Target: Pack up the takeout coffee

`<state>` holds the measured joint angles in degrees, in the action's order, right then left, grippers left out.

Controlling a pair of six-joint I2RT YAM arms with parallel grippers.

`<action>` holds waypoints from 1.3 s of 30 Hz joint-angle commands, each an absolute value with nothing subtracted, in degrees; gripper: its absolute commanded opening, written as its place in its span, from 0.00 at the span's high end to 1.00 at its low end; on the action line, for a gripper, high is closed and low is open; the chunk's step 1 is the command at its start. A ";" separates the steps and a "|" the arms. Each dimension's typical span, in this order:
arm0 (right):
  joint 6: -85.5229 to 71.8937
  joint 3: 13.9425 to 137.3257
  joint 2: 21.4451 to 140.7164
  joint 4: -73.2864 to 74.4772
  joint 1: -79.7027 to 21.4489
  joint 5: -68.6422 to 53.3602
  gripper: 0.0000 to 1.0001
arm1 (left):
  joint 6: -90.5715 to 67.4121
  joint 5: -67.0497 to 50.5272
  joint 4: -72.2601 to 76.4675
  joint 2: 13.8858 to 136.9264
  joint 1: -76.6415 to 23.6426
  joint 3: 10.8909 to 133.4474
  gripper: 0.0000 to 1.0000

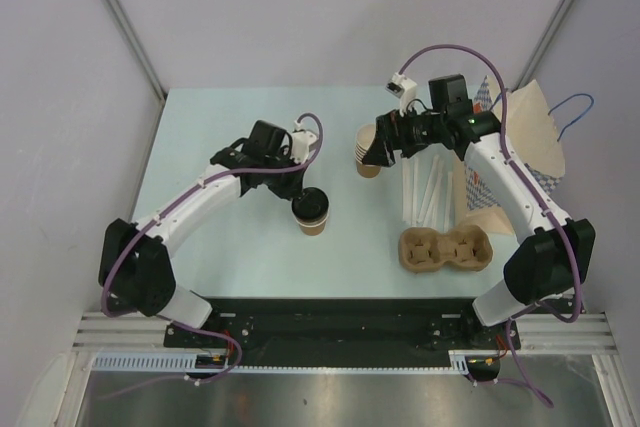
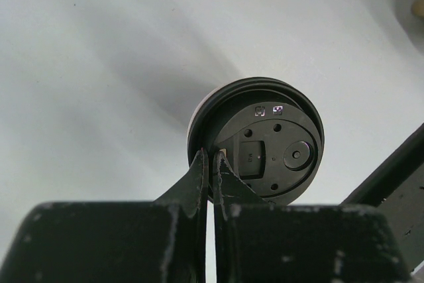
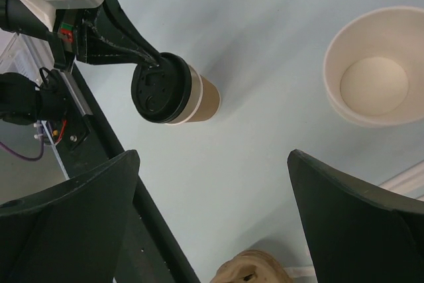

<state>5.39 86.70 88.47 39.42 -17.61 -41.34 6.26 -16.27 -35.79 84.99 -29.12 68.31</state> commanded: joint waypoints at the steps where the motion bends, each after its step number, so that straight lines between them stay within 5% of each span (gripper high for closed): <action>1: 5.01 87.19 87.98 38.76 -17.75 -41.13 0.00 | 5.80 -15.29 -33.13 85.43 -29.71 67.50 1.00; 39: 4.83 88.24 89.56 39.90 -16.35 -43.59 0.00 | 5.45 -15.03 -36.12 86.22 -30.67 70.05 1.00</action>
